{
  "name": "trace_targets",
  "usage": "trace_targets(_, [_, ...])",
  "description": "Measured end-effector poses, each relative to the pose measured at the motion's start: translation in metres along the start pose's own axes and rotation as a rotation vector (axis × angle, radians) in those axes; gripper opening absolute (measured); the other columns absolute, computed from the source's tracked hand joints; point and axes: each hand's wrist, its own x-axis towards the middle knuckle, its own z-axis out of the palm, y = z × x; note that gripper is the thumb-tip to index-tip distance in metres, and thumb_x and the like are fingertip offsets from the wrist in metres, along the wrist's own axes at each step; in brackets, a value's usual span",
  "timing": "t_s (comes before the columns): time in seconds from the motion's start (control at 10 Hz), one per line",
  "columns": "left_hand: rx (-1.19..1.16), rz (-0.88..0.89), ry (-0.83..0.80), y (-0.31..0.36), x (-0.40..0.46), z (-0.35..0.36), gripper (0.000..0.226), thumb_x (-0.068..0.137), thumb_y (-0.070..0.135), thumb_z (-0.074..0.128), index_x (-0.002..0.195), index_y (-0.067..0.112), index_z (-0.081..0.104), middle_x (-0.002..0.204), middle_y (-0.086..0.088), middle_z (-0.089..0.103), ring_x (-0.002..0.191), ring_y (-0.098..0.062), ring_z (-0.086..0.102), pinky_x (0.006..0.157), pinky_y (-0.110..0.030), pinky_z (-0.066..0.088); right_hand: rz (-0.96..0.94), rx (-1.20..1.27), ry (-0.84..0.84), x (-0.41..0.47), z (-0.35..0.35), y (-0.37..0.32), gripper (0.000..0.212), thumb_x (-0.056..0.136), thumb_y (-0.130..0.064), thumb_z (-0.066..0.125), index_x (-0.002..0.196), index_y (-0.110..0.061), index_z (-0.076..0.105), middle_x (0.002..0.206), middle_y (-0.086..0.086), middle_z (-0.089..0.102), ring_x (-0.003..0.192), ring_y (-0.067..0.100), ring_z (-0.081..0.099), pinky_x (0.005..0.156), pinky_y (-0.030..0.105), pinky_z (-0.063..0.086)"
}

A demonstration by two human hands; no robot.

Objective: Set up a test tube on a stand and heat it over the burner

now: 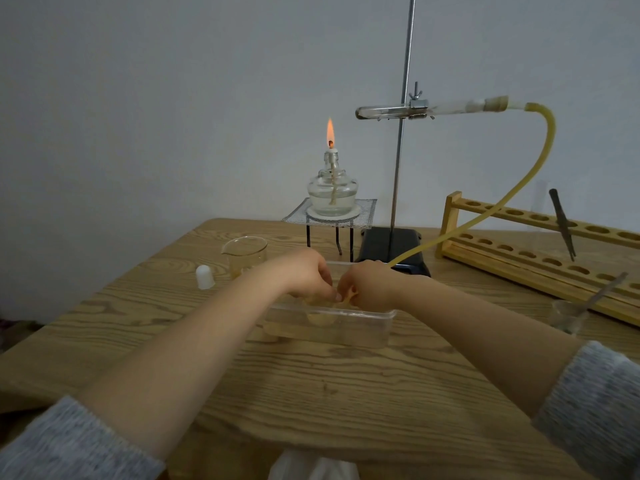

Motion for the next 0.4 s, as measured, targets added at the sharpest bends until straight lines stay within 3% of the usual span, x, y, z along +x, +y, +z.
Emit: trace_targets(0.4, [0.011,0.014,0.076,0.0073,-0.0043,0.0000,0.042,0.081,0.041,0.068,0.116,0.018,0.064,0.118,0.001,0.064,0.104,-0.015,0.059,0.089,-0.030,0.048,0.009,-0.019,0.054,-0.0090,-0.0046,-0.0003,0.033,0.092,-0.012,0.052,0.118,-0.028,0.065,0.120,-0.005,0.064,0.114,0.019,0.055,0.101,0.036,0.038])
